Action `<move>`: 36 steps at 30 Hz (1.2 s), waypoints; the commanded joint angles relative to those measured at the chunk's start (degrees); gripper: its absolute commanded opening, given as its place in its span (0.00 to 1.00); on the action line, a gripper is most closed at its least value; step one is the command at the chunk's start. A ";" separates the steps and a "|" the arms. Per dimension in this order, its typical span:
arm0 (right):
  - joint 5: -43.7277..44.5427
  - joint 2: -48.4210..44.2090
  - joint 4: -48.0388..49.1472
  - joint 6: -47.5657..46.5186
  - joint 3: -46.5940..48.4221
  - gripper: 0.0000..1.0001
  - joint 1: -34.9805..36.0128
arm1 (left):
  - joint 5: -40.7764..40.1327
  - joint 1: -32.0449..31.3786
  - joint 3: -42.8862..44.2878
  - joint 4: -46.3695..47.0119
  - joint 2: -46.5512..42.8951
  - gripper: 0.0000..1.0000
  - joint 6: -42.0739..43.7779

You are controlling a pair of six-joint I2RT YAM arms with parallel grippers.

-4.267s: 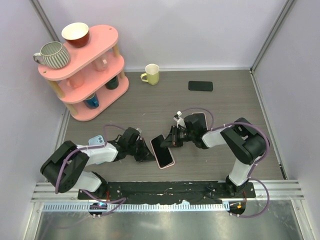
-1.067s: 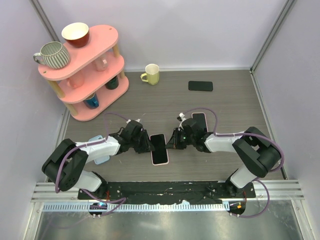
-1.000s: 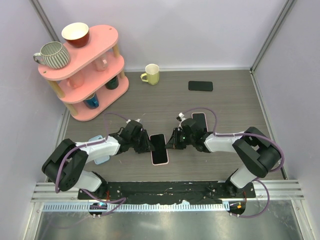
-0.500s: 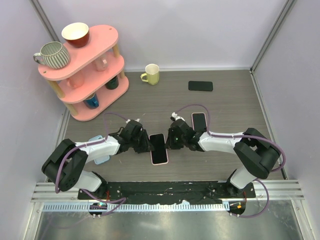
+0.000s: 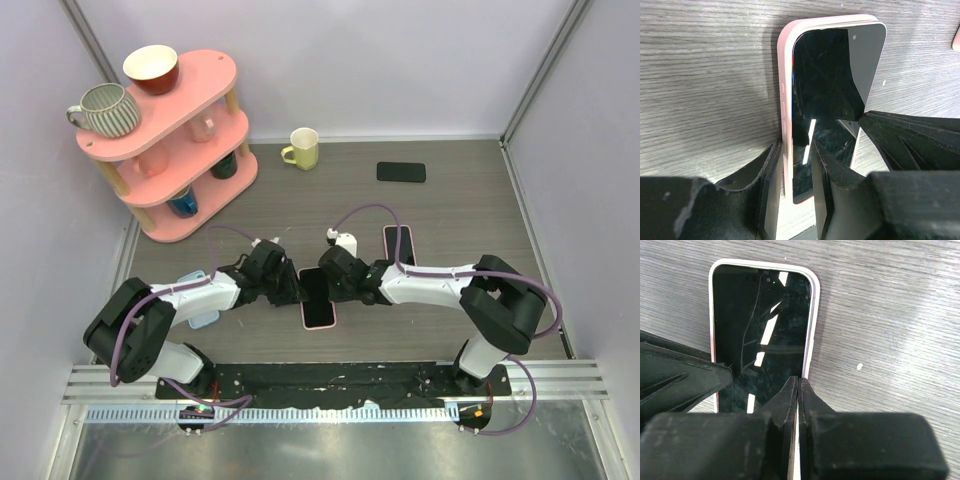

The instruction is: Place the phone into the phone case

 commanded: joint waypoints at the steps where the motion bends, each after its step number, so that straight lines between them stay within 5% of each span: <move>1: 2.01 8.25 -2.31 0.67 -1.49 0.08 1.54 | -2.20 -0.80 -0.28 -1.27 0.83 0.33 0.64; 19: -1.59 -6.95 -3.80 -1.79 2.47 0.34 -0.39 | -4.13 -0.37 2.88 -5.04 -1.18 0.34 1.87; 24: -2.64 -9.68 -2.23 -2.49 -0.94 0.47 -3.37 | -4.48 1.21 4.90 -7.50 -3.20 0.42 3.45; 28: -7.73 -10.30 1.81 -3.55 -3.59 0.48 -6.54 | -5.28 3.06 6.05 -9.53 -4.87 0.52 4.42; 36: -18.90 -6.09 9.03 -5.49 -4.21 0.45 -10.24 | -2.29 6.58 7.72 -8.65 -1.10 0.49 6.00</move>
